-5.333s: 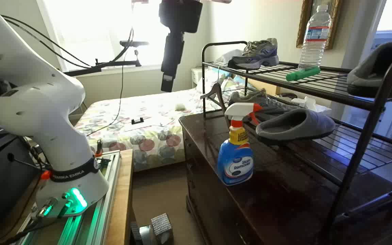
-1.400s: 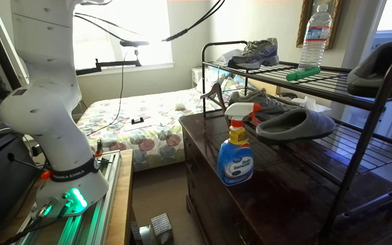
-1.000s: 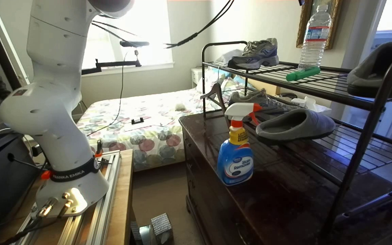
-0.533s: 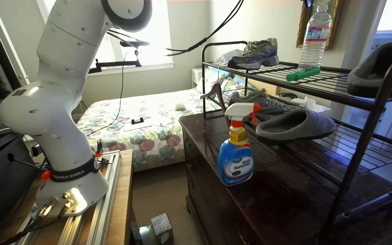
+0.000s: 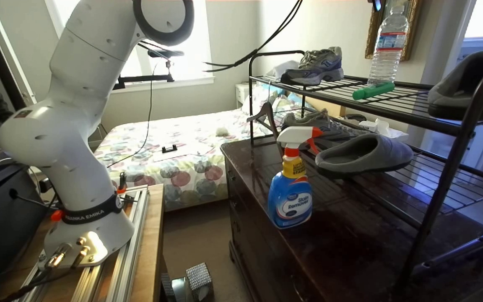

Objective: Put the water bottle on the second shelf of the rack.

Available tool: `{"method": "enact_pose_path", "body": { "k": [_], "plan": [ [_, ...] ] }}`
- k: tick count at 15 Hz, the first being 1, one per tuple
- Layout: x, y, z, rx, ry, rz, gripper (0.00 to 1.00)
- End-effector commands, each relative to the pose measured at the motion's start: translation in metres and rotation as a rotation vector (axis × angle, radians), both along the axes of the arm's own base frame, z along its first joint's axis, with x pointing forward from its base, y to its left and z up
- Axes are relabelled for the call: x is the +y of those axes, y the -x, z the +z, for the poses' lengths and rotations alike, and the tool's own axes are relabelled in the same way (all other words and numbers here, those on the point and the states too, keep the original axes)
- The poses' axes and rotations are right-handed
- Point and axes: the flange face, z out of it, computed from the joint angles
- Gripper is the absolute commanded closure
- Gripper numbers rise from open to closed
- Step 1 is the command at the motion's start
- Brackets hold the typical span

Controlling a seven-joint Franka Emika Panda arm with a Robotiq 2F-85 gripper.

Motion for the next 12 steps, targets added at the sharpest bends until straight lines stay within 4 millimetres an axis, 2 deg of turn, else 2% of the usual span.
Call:
{"method": "enact_pose_path", "body": {
  "k": [1,2,3,7,9,10,11,12],
  "plan": [
    [-0.0013,-0.001,-0.0013,0.004,-0.049,-0.019,0.32],
    [-0.0017,-0.0013,-0.0019,0.005,-0.054,-0.024,0.36],
    [-0.0019,-0.0016,-0.0024,0.006,-0.058,-0.028,0.51],
    [-0.0043,-0.0013,-0.0041,0.016,-0.075,-0.058,0.59],
    [-0.0055,-0.0009,-0.0048,0.023,-0.081,-0.073,0.56],
    [-0.0059,-0.0008,-0.0056,0.028,-0.083,-0.081,0.58],
    [-0.006,-0.0007,-0.0063,0.032,-0.085,-0.085,0.8],
    [-0.0058,-0.0006,-0.0069,0.036,-0.084,-0.09,0.83]
  ]
}}
